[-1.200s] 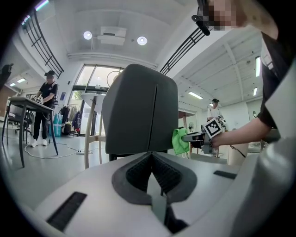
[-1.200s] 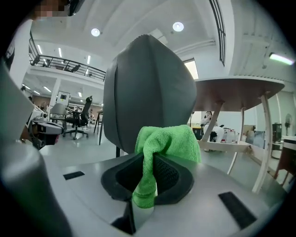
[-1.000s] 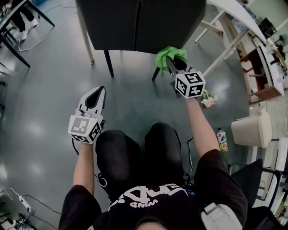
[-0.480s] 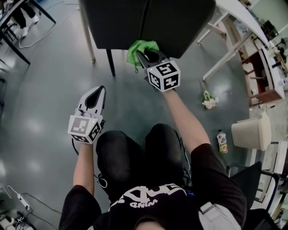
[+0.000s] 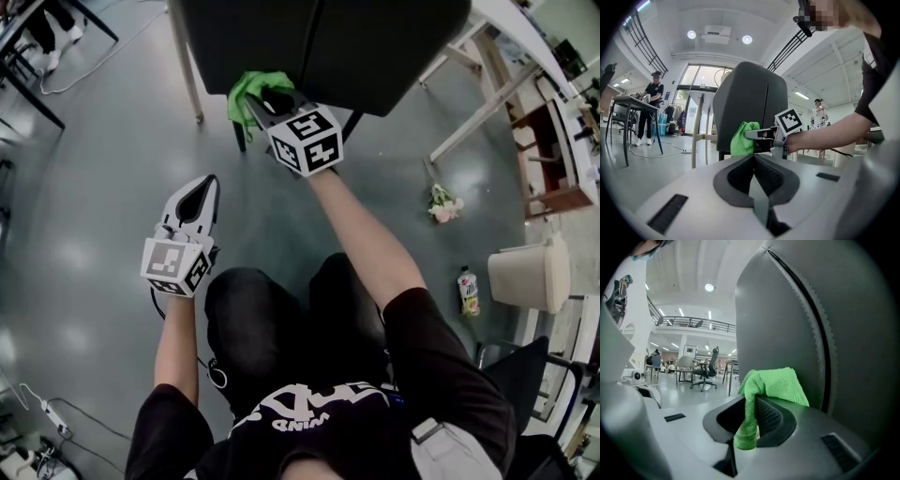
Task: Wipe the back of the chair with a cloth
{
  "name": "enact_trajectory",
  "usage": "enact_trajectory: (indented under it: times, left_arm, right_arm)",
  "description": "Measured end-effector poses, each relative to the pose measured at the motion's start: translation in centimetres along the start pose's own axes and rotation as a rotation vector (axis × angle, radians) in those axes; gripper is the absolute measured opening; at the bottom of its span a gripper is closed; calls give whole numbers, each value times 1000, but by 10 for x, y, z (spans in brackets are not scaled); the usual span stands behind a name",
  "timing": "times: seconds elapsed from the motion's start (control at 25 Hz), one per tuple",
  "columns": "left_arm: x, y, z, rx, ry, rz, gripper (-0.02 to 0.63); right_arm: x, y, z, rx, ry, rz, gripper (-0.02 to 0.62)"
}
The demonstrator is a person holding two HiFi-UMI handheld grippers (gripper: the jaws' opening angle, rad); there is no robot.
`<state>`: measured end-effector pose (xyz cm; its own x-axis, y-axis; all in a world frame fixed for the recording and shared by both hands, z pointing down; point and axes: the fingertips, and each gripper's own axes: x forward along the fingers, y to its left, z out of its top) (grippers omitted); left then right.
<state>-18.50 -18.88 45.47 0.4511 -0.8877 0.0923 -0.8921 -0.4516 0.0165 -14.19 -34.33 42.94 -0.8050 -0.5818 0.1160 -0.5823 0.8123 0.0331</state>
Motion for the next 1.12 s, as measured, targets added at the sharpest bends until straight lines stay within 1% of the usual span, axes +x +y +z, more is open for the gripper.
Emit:
enact_trajectory:
  times: [0.12, 0.24, 0.56, 0.68, 0.84, 1.12]
  left_arm:
    - [1, 1, -3, -3, 3, 2, 0]
    - [2, -2, -2, -2, 1, 1, 0]
    - [5, -12, -2, -15, 0, -16, 0]
    - [7, -22, -3, -11, 0, -28, 0]
    - [8, -32, 1, 17, 0, -34, 0]
    - [9, -40, 3, 23, -2, -35, 0]
  right_arm:
    - [3, 5, 1, 4, -5, 14, 49]
    - [-6, 4, -3, 0, 2, 15, 49]
    - [-69, -17, -14, -23, 25, -43, 49]
    - [-105, -27, -27, -14, 31, -81, 49]
    - [-155, -45, -38, 5, 34, -153, 49]
    - [-228, -74, -49, 19, 36, -253, 49]
